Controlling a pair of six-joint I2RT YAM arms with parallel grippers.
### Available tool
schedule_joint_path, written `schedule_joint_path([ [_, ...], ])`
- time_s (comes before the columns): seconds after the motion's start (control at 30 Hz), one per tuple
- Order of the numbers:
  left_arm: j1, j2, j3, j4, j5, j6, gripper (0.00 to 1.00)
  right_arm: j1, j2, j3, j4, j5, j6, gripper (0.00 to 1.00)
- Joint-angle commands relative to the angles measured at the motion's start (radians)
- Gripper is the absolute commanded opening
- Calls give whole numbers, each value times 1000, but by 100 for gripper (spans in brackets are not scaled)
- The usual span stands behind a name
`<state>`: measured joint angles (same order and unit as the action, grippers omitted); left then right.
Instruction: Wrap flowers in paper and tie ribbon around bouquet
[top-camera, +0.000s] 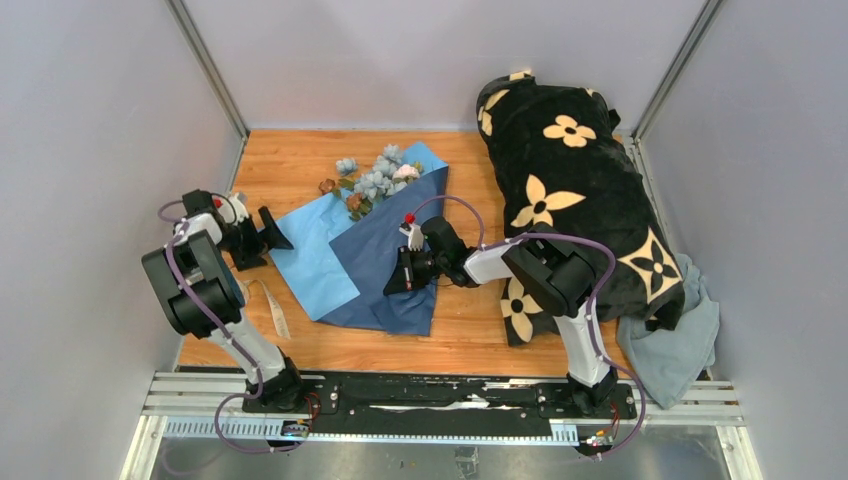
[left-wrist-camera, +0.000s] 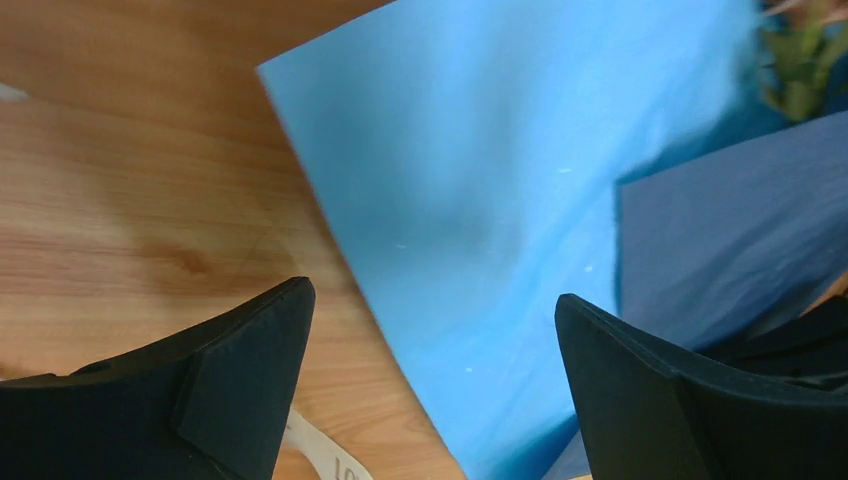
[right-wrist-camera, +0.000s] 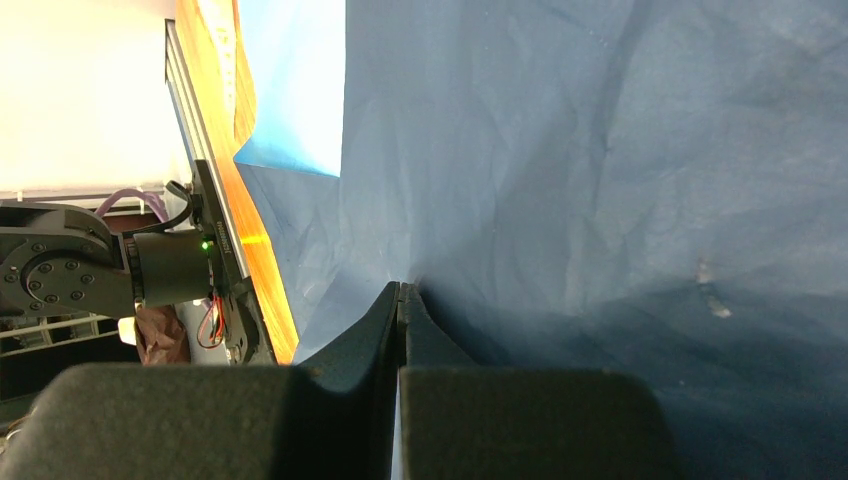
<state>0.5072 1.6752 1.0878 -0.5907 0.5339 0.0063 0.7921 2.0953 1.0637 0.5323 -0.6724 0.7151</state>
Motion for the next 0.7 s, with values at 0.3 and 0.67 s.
schedule_joint_path([
  [0.3, 2, 166, -62, 223, 127, -16, 86, -16, 35, -25, -47, 51, -44, 0],
  [0.67, -141, -53, -38, 13, 404, 64, 0, -27, 64, -12, -49, 43, -20, 0],
])
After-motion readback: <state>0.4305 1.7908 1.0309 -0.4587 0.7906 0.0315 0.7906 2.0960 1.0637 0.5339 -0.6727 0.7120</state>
